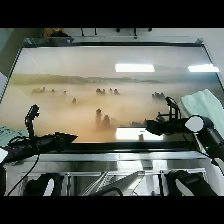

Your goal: Fold the shirts.

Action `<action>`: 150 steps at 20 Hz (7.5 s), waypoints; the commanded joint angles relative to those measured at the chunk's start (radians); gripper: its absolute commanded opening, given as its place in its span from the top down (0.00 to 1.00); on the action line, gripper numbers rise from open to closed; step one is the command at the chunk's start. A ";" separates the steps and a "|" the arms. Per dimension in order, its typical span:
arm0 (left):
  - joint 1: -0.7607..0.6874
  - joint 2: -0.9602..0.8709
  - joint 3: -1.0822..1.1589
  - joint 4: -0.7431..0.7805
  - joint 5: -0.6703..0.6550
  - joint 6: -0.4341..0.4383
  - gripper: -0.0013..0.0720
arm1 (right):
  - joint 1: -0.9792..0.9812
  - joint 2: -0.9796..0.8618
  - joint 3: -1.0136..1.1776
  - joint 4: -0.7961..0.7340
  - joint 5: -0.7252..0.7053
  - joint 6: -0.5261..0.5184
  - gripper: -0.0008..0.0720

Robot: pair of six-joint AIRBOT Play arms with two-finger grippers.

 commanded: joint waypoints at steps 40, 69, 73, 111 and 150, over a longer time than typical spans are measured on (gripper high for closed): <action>0.594 -1.045 0.417 1.012 0.194 -0.232 0.95 | 0.001 0.001 0.000 0.001 0.000 0.000 0.95; -0.509 -1.126 0.995 0.552 0.069 -0.260 0.02 | -0.002 0.000 0.001 0.000 -0.021 -0.032 0.95; -0.341 -1.077 0.810 0.541 -0.018 -0.260 0.02 | -0.022 -0.031 0.001 0.000 -0.082 -0.119 0.57; -0.245 -1.381 0.856 0.130 0.152 0.214 0.95 | -0.006 -1.226 0.852 0.997 -0.294 -0.883 0.40; -0.260 -1.223 1.144 0.211 0.478 0.241 0.95 | -0.104 -0.735 0.970 -0.046 -0.070 -0.532 0.96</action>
